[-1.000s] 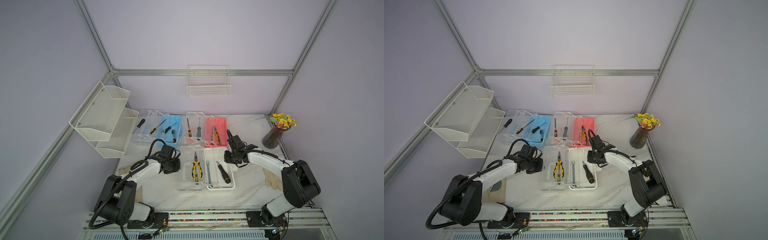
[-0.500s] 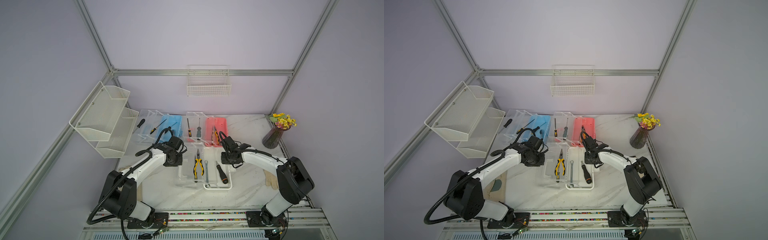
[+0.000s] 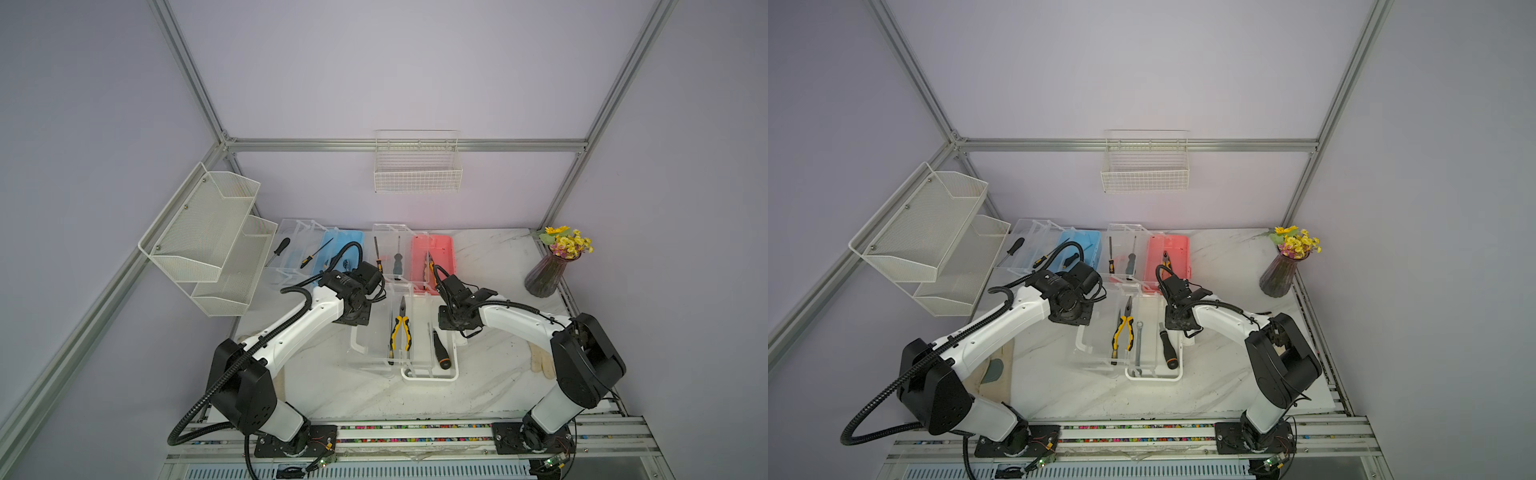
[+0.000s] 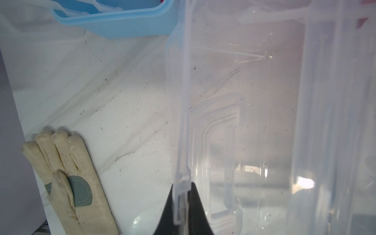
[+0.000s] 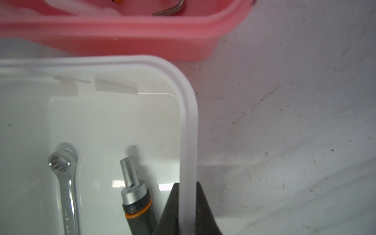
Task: Close toolboxes
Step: Close the toolbox lid.
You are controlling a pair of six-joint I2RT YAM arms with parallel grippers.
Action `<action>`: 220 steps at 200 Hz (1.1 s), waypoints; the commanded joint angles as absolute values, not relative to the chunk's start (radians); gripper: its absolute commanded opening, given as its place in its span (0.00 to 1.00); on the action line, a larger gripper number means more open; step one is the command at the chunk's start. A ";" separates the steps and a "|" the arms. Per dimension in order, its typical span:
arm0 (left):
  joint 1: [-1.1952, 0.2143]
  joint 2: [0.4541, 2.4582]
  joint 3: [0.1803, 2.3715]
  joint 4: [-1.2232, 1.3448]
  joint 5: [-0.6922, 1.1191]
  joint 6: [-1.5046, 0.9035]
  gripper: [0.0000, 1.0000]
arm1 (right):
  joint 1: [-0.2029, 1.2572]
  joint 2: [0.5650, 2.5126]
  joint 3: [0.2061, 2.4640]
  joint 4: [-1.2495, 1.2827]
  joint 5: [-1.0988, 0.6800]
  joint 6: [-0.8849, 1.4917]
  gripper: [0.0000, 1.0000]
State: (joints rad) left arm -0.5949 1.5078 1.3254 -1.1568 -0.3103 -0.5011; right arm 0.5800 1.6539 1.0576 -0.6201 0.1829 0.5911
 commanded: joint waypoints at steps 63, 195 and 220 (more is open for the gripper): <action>-0.679 1.517 1.486 -1.175 -0.249 -0.519 0.02 | 0.592 1.678 1.047 -0.580 0.118 0.598 0.08; -0.751 1.601 1.580 -1.271 -0.299 -0.548 0.03 | 0.657 1.683 1.084 -0.652 0.270 0.621 0.03; -0.764 1.606 1.593 -1.317 -0.344 -0.570 0.03 | 0.671 1.681 1.086 -0.629 0.249 0.622 0.03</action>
